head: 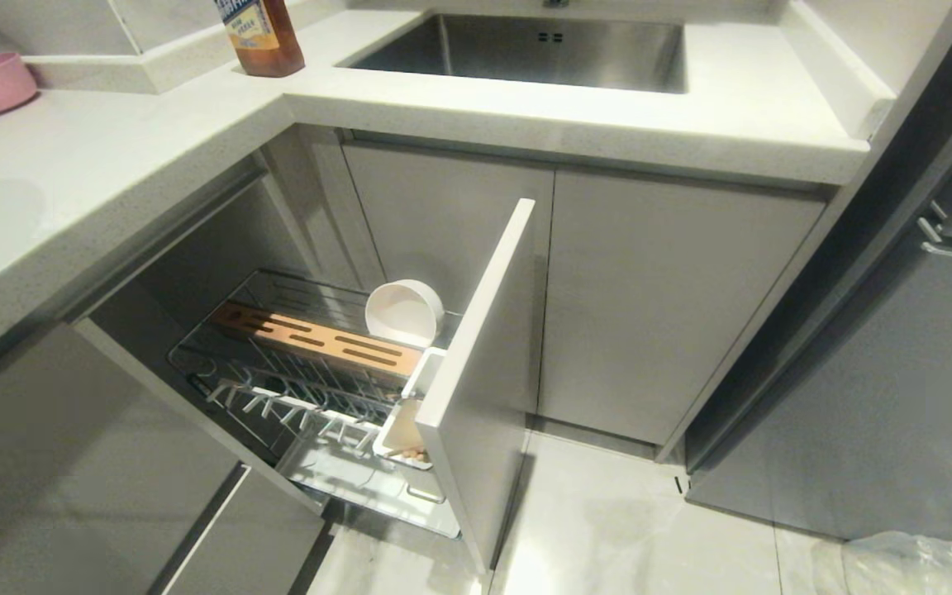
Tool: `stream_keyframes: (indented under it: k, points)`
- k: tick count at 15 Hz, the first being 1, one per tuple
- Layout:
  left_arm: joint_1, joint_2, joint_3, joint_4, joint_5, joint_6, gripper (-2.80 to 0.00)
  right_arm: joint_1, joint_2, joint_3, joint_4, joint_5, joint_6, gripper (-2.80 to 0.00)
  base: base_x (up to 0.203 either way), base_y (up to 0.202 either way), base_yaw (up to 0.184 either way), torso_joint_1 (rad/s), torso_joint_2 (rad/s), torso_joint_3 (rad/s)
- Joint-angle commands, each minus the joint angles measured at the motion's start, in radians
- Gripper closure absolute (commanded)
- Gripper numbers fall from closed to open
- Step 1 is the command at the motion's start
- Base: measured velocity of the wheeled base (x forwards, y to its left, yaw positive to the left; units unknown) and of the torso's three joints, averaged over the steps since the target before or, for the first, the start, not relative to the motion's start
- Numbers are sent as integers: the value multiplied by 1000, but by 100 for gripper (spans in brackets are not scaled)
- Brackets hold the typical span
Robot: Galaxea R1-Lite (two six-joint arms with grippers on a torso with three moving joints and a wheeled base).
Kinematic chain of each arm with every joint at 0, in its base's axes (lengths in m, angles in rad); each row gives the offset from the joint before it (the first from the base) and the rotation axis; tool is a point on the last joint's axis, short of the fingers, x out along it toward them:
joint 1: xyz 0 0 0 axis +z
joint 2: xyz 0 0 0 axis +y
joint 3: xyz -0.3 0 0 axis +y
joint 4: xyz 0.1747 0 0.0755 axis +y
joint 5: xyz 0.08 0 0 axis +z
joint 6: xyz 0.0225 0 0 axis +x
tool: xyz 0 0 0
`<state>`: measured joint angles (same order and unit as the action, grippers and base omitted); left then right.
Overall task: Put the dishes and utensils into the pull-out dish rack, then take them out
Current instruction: Take the plate out of the cupboard
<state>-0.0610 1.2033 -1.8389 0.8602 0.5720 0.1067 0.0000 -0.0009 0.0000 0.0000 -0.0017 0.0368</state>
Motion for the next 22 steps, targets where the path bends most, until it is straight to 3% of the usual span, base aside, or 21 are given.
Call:
stream_keyframes:
  k: [1,2,4,12,14,22]
  points:
    - [49,81,-48,153,3,8,0,0,1,0,0,0,0,0,0,0,0,0,0,0]
    - [61,117,-86,262,4,11,0,0,1,0,0,0,0,0,0,0,0,0,0,0]
    - [90,179,-103,314,13,13,0,0,1,0,0,0,0,0,0,0,0,0,0,0]
    - [109,299,-125,179,172,32,0,0,1,0,0,0,0,0,0,0,0,0,0,0]
    - [110,323,-125,178,197,59,0,0,1,0,0,0,0,0,0,0,0,0,0,0]
    - [110,407,-124,173,290,60,0,0,1,0,0,0,0,0,0,0,0,0,0,0]
